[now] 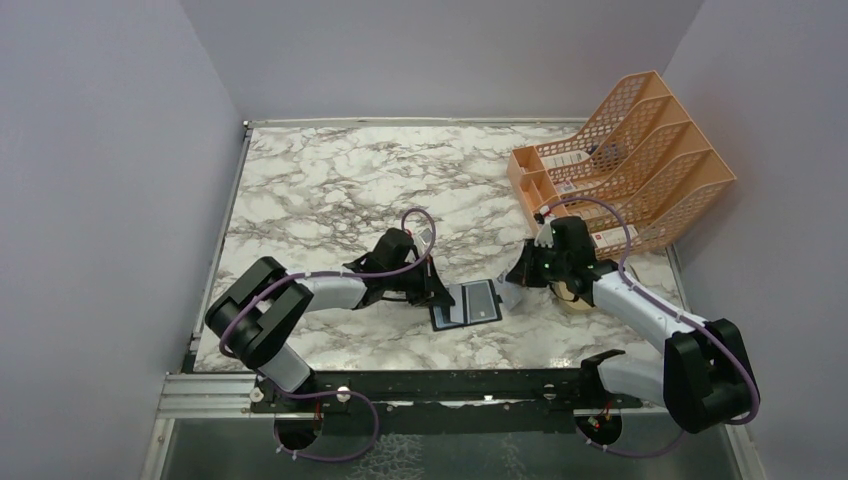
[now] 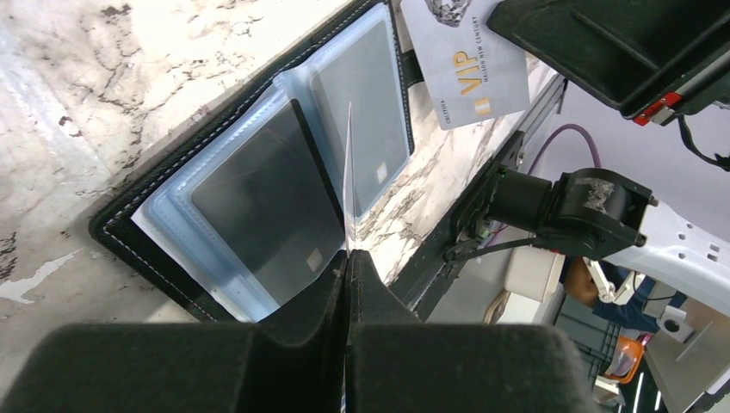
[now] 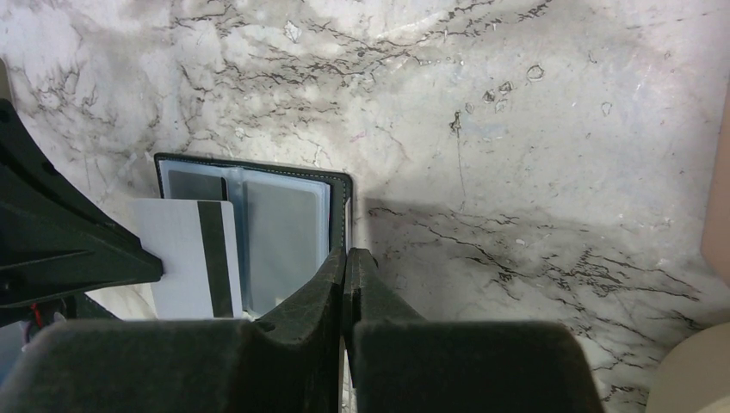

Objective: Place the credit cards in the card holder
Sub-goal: Insert the credit card into the card holder.

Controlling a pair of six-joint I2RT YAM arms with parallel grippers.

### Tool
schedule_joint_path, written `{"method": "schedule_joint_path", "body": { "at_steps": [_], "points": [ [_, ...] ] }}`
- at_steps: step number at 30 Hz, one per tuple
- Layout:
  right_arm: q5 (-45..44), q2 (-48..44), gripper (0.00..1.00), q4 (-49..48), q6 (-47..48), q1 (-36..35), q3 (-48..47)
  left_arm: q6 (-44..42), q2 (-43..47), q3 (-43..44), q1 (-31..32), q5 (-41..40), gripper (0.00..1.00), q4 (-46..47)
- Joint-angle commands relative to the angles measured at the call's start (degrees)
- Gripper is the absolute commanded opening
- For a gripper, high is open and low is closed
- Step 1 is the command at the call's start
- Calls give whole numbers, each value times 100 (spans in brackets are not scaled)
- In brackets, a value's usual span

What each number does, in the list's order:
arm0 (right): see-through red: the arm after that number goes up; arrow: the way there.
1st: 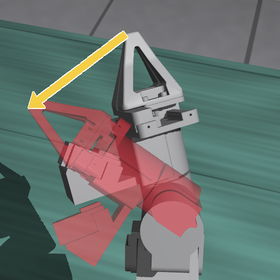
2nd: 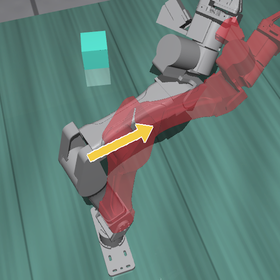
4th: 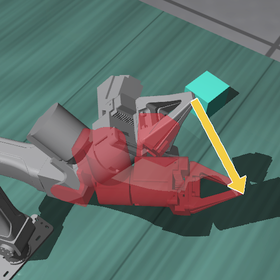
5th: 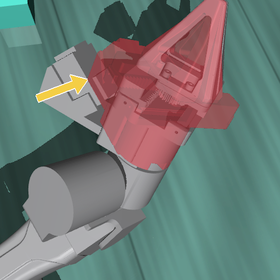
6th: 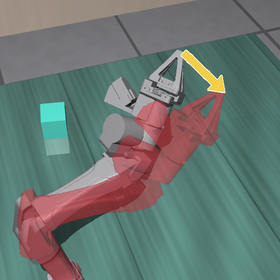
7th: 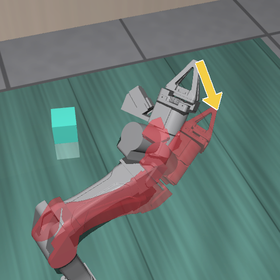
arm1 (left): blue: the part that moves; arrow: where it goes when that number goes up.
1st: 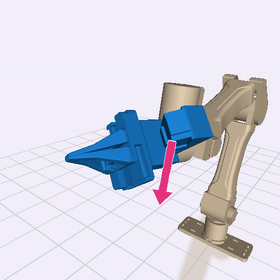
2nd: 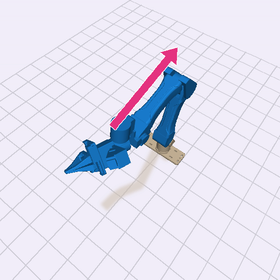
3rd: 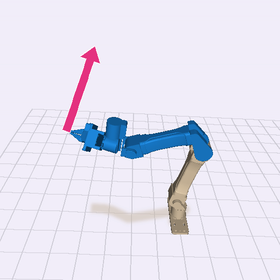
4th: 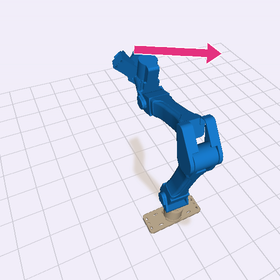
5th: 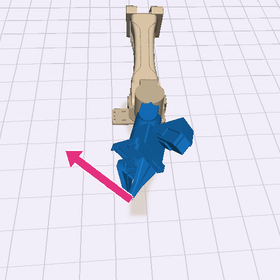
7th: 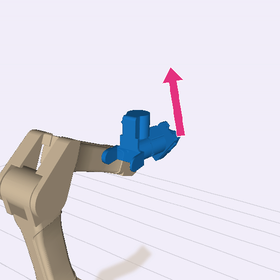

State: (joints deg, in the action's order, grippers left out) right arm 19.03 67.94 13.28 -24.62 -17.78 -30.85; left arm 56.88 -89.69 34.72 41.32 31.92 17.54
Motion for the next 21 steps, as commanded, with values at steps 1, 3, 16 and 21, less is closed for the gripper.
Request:
{"method": "schedule_joint_path", "body": {
  "at_steps": [1,3,16,21],
  "points": [
    [-156,-93,1,-85,23,3,150,16,-116,-39,-2,52,0,140],
    [-60,-52,1,-154,-63,5,240,37,-128,-52,-5,38,0,127],
    [367,-583,1,-426,-695,3,981,-48,-86,-170,-288,-41,0,-456],
    [418,-658,1,-536,-783,5,1137,59,-251,-115,-306,297,0,-133]
  ]
}}
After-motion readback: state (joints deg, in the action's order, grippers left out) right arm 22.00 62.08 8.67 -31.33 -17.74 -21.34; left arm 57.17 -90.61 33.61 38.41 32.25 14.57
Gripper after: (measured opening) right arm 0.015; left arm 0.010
